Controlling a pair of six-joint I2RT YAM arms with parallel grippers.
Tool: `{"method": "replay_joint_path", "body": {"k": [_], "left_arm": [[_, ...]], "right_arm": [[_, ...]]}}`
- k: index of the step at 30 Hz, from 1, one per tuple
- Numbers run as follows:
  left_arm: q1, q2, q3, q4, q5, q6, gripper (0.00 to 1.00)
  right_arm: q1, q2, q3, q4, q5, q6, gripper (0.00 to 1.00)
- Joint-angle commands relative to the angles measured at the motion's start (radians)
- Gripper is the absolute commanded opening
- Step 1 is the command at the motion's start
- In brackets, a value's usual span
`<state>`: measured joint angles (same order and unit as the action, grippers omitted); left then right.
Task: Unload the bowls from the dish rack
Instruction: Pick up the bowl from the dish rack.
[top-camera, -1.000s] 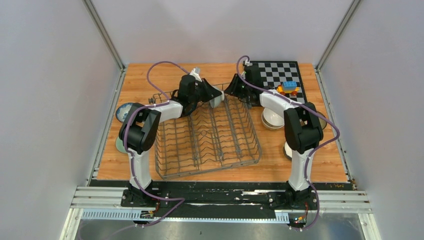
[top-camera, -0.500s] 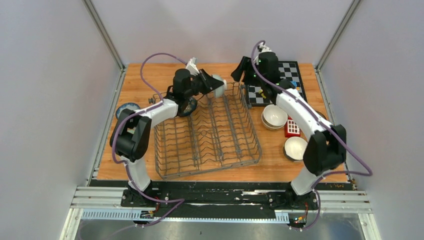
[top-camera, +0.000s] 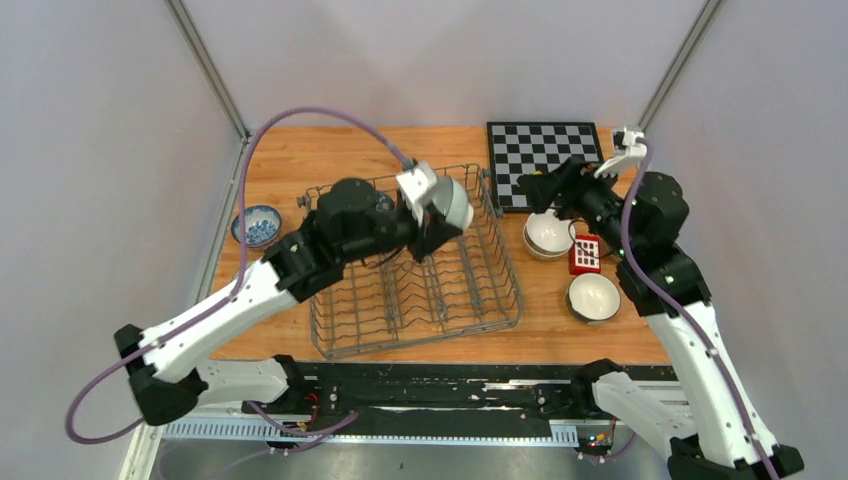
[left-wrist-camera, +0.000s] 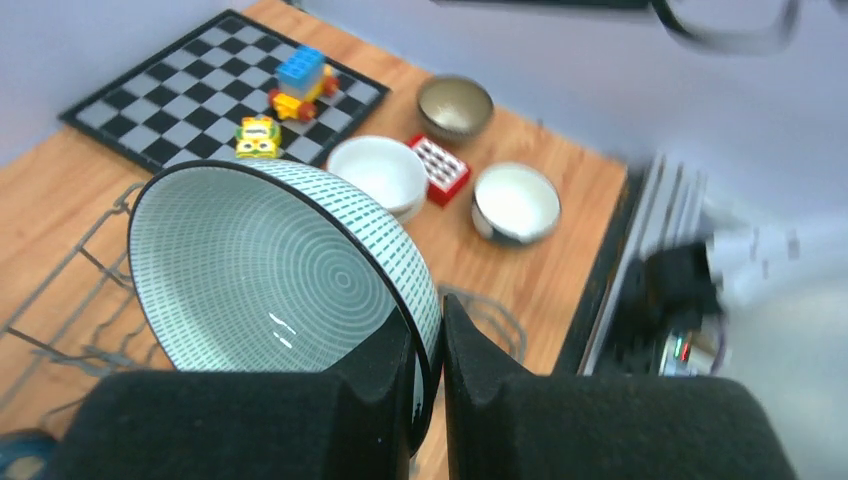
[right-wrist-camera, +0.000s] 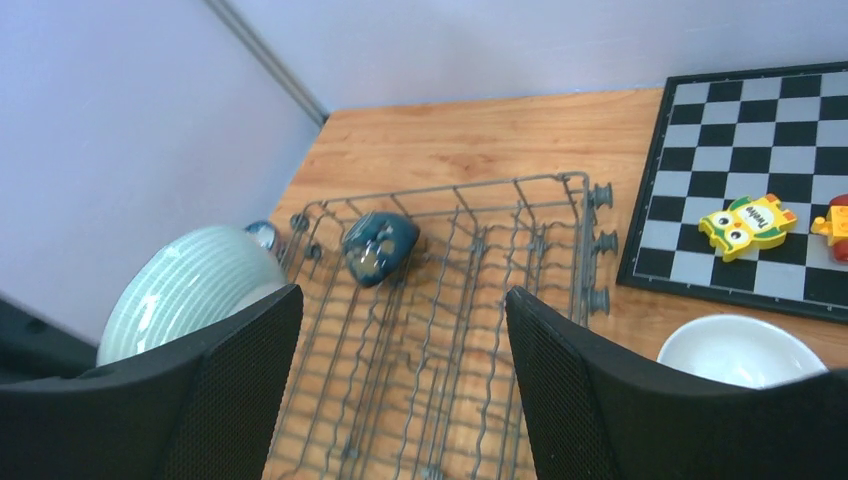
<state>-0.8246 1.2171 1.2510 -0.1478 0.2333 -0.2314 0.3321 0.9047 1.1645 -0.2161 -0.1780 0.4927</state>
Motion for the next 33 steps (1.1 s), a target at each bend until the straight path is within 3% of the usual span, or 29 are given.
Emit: {"method": "replay_joint_path", "body": {"k": [1,8,12,16,25,33], "left_arm": [[-0.23,-0.146,-0.007,-0.365,-0.263,0.526,0.0],[-0.688,-0.286,-0.167,-0.48,-0.597,0.73,0.0],[-0.853,-0.213,-0.195,-0.55,-0.782,0.867,0.0],[-0.883,-0.134,-0.207,-0.599,-0.813,0.976,0.0],[-0.905,-0.044,-0.239,-0.719,-0.775,1.069,0.0],[-0.932,-0.053,-0.237,-0.706,-0.738,1.096,0.0]], "right_arm": [[0.022,-0.075,0.06,-0.272,-0.107,-0.09,0.77],[0.076,-0.038,0.248,-0.685,-0.184,-0.186,0.77],[0.208,0.042,0.35,-0.841,-0.179,-0.225,0.74],[0.417,0.09,0.359,-0.88,-0.094,-0.241,0.72],[0.715,0.146,0.17,-0.799,0.099,-0.16,0.63],[0.77,0.21,0.163,-0.697,0.177,-0.133,0.56]]}}
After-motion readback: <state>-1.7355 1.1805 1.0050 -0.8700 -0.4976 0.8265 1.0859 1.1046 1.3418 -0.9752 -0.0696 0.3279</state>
